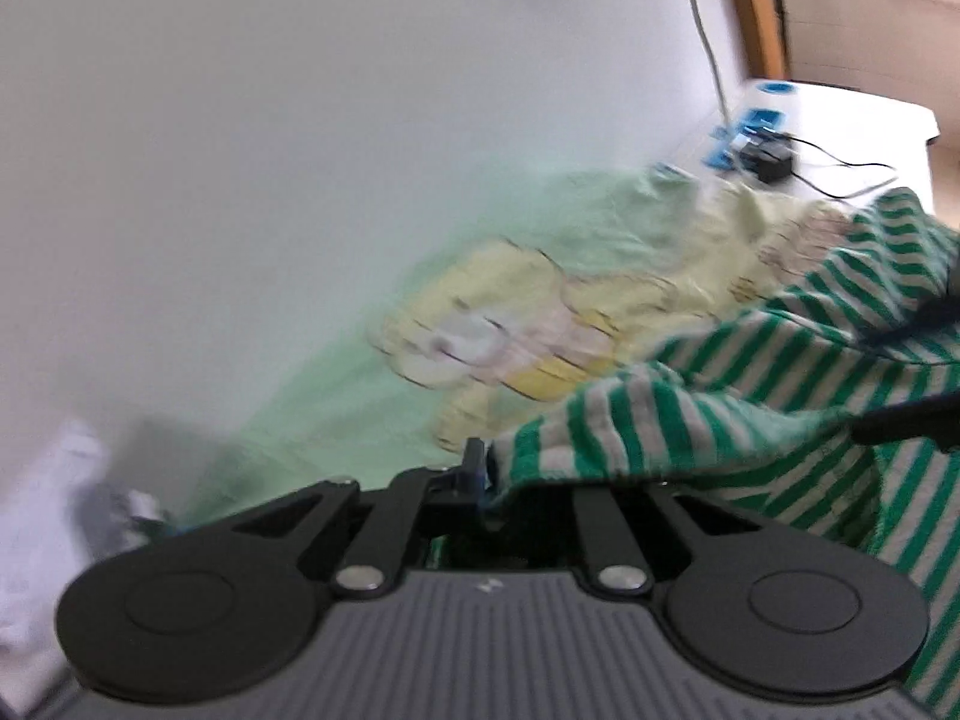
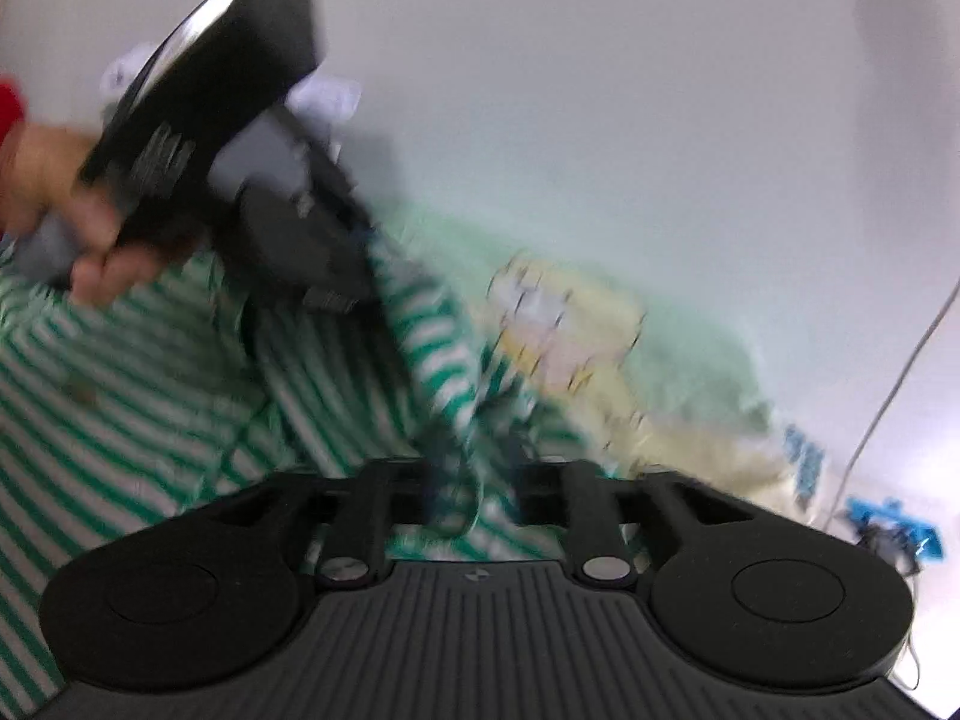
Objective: Fold clothes
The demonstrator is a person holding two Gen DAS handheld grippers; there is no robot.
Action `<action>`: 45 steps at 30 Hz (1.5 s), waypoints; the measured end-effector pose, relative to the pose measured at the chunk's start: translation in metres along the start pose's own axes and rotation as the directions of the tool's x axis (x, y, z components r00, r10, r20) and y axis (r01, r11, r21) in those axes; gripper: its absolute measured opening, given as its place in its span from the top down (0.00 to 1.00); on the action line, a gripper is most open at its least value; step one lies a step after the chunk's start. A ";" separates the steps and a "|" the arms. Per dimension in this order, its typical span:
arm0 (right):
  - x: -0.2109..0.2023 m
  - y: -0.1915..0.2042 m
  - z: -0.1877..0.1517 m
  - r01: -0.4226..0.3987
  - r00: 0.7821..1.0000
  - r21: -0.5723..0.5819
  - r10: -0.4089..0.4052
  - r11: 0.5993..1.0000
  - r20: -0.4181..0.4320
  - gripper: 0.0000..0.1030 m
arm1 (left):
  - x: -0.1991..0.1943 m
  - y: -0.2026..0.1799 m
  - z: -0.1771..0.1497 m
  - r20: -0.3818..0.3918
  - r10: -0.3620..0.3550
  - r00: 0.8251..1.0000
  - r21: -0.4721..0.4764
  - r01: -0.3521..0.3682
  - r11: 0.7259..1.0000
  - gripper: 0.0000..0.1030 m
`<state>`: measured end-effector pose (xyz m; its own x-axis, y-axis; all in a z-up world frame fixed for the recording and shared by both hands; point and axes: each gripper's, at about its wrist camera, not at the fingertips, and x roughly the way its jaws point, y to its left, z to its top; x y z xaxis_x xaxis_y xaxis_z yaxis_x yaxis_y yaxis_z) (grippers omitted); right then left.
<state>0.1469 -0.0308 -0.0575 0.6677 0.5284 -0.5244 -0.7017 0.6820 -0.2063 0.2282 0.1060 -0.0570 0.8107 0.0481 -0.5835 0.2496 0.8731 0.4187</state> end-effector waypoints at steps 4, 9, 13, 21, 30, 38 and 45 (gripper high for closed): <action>-0.001 0.025 0.017 -0.014 0.996 -0.058 0.019 0.998 0.091 0.49 | -0.031 0.002 0.004 0.033 0.106 0.994 -0.005 -0.106 0.994 0.88; 0.015 0.073 0.036 0.135 0.977 -0.271 -0.081 0.953 0.200 0.61 | -0.076 0.004 0.015 0.095 0.281 0.955 0.031 -0.285 0.958 0.87; 0.001 0.063 0.067 0.162 0.955 -0.170 -0.111 0.972 0.276 0.99 | -0.110 0.010 0.014 0.153 0.420 0.895 0.051 -0.431 0.901 0.80; -0.031 0.038 0.135 0.086 0.949 -0.093 -0.053 0.992 0.311 0.98 | -0.177 0.062 0.022 0.168 0.312 0.935 -0.198 -0.278 0.940 0.80; -0.078 0.048 0.122 0.036 0.961 -0.086 -0.010 0.996 0.275 0.98 | -0.227 0.032 0.002 0.190 0.285 0.939 -0.204 -0.247 0.947 0.80; -0.090 0.065 0.055 -0.001 0.990 -0.180 0.027 0.984 0.139 0.97 | -0.232 -0.054 -0.047 0.077 0.318 0.945 -0.125 -0.308 0.943 0.78; -0.082 0.061 0.011 -0.076 0.997 -0.132 0.080 0.988 0.025 0.90 | -0.225 -0.119 -0.082 -0.040 0.339 0.940 -0.087 -0.341 0.936 0.77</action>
<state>0.0520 -0.0270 -0.0175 0.6155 0.5935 -0.5186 -0.7770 0.5671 -0.2733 -0.0272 0.0308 -0.0329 0.8257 0.3603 -0.4341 -0.0892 0.8432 0.5302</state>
